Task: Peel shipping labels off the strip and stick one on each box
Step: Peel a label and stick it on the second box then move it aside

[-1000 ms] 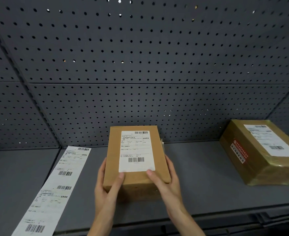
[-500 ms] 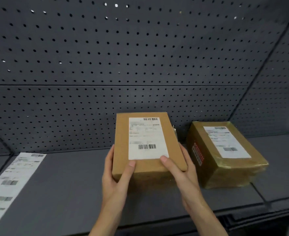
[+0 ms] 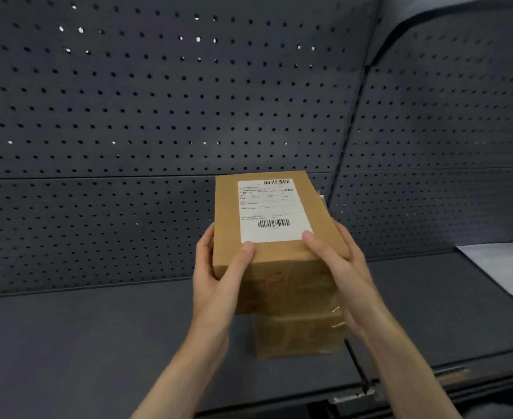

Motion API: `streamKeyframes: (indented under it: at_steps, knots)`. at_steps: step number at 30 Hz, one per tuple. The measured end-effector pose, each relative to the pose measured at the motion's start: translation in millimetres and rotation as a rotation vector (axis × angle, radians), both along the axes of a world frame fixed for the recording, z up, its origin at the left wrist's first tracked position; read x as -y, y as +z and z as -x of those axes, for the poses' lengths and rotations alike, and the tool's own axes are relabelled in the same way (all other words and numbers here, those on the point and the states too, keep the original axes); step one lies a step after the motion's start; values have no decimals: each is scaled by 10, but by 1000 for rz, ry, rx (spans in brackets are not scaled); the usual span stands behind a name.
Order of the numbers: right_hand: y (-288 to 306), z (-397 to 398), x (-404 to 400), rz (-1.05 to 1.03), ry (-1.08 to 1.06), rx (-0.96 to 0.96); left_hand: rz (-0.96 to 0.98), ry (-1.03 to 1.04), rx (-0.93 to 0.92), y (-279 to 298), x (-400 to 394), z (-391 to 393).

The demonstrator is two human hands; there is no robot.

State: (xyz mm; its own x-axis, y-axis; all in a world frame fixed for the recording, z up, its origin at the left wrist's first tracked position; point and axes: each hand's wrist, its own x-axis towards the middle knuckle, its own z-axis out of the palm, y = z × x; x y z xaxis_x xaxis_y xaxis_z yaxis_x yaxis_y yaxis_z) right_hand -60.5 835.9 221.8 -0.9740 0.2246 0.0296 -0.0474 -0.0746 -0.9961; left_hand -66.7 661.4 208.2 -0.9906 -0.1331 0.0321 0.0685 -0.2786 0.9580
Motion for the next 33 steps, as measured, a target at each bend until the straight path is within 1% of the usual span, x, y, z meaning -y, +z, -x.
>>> streamKeyframes:
  at_steps: [4, 10, 21, 27, 29, 30, 33]
  knots:
    - [-54, 31, -330, 45, -31, 14, 0, -33, 19, 11, -324, 45]
    - [-133, 44, -565, 76, -24, 20, 10, -24, 28, -49, -570, 44]
    - [-304, 120, -567, 64, 23, 37, 9, 13, 44, -181, -583, 69]
    - [-287, 78, -535, 7, -23, 41, 18, -27, 14, -189, -531, 81]
    - [-222, 61, -523, -56, -27, 27, 53, -62, -27, -171, -486, 75]
    - [-196, 56, -528, -129, -56, 8, 87, -76, -60, -156, -449, 70]
    - [-118, 36, -561, -492, -249, -123, 275, -88, -185, -114, -199, 75]
